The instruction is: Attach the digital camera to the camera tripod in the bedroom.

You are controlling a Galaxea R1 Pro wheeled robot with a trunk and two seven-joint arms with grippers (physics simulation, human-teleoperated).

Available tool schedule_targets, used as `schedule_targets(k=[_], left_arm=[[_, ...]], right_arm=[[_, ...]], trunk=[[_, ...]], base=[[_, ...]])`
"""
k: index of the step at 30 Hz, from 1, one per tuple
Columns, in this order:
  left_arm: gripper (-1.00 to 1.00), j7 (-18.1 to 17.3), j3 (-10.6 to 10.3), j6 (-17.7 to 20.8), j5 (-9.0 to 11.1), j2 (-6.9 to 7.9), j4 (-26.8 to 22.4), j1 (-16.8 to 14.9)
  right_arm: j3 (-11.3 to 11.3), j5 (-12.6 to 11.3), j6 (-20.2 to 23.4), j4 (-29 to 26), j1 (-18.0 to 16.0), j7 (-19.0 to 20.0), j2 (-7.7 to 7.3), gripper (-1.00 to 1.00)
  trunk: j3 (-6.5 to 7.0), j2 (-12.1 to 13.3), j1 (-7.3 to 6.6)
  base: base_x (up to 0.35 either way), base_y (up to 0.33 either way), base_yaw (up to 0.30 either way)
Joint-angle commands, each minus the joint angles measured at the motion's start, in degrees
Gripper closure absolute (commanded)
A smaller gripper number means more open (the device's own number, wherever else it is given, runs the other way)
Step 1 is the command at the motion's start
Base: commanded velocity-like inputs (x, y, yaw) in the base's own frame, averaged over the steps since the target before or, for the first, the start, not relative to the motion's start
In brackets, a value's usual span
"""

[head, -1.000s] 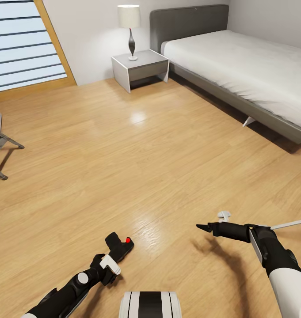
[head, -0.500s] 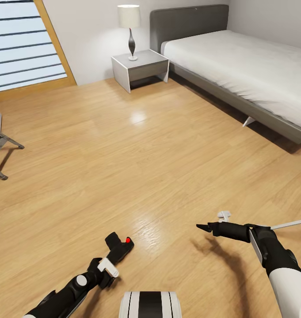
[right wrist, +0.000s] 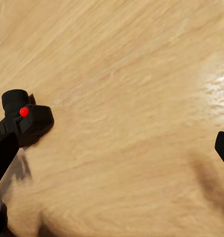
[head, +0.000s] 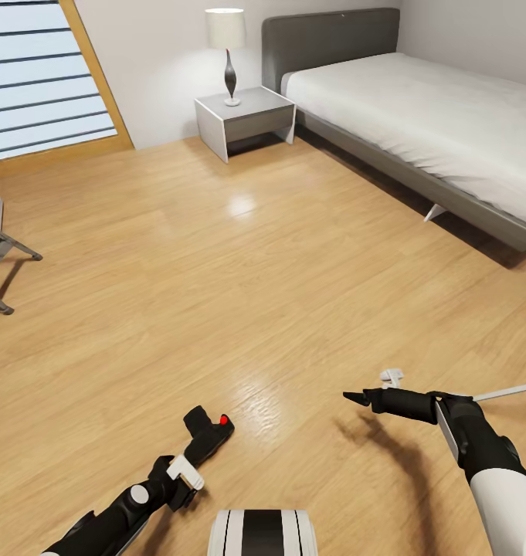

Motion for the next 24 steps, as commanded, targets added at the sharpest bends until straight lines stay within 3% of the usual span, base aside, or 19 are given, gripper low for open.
schedule_targets(k=[1,16,19,24], left_arm=[[-1.0,0.01,-0.21,0.35,0.2,0.07,-0.12,-0.03],[-1.0,0.07,-0.01,0.33,0.24,0.19,-0.27,-0.03],[-1.0,0.19,-0.37,0.24,0.09,-0.72,0.71,0.13],[-1.0,0.23,-0.34,0.31,0.14,-0.13,-0.65,0.14]], right_arm=[[-0.22,0.4,0.43,-0.07,-0.04,0.41,0.05,-1.0],[-0.22,0.33,0.47,-0.07,-0.04,0.41,0.05,-1.0],[-0.24,0.57,0.29,0.1,-0.07,-0.57,0.23,-1.0],[-0.23,0.57,0.33,0.1,-0.04,-0.65,0.26,-1.0]], trunk=[[-0.04,-0.02,-0.01],[-0.04,-0.02,-0.01],[-0.04,-0.02,-0.01],[-0.04,-0.02,-0.01]], base=[[0.0,0.0,0.0],[0.0,0.0,0.0],[0.0,0.0,0.0],[0.0,0.0,0.0]])
